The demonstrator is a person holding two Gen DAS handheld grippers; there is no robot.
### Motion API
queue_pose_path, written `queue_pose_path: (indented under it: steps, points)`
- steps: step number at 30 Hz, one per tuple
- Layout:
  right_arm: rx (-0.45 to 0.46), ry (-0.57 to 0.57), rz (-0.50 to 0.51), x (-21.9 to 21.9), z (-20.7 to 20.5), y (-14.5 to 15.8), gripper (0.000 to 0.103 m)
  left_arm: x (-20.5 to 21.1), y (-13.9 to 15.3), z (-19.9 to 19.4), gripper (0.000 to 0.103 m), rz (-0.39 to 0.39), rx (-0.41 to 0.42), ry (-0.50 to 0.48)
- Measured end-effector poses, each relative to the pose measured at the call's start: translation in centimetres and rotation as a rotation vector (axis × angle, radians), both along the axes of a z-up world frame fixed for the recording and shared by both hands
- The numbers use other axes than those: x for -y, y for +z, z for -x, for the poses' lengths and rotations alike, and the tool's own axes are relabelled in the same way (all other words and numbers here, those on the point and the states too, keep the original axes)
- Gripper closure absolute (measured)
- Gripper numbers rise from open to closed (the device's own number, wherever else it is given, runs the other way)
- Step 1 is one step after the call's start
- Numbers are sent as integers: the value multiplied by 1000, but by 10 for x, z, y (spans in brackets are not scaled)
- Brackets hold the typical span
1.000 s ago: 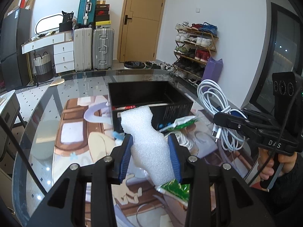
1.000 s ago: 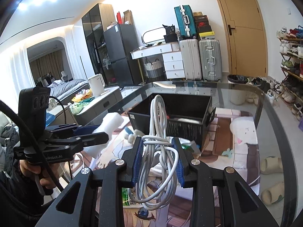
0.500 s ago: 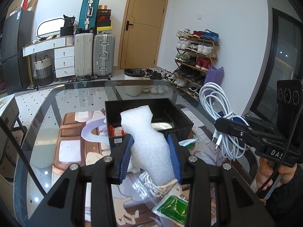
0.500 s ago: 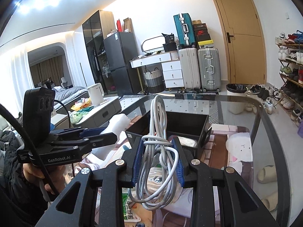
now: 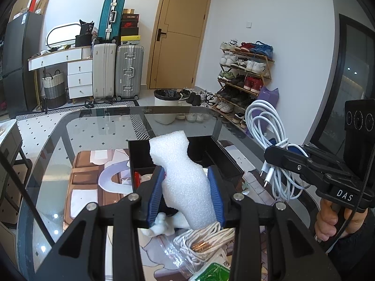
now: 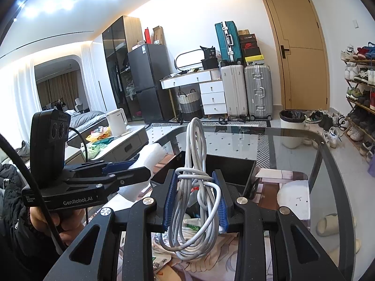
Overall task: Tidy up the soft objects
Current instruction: 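Carry the foam and cables over the black box and open both grippers inside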
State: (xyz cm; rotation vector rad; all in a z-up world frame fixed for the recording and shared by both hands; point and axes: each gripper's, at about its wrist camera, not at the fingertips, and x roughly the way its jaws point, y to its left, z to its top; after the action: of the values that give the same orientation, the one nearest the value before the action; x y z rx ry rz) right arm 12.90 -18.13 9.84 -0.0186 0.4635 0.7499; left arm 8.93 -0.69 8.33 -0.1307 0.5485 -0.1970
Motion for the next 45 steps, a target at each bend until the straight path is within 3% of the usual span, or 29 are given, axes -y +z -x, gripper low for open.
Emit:
queue_pose_path:
  steps: [18,35,45]
  points:
    - [-19,-16,10,-14,-30,-4,72,-4,-10,-37,66,26,-43,34]
    - [-8,-25,30,-30,-61,-14,72,-11,-17,-53,66,68,-24,91]
    - [-2,-30,53,-39,-70,-21,72,-11,-26,-64,66,50,-30,105]
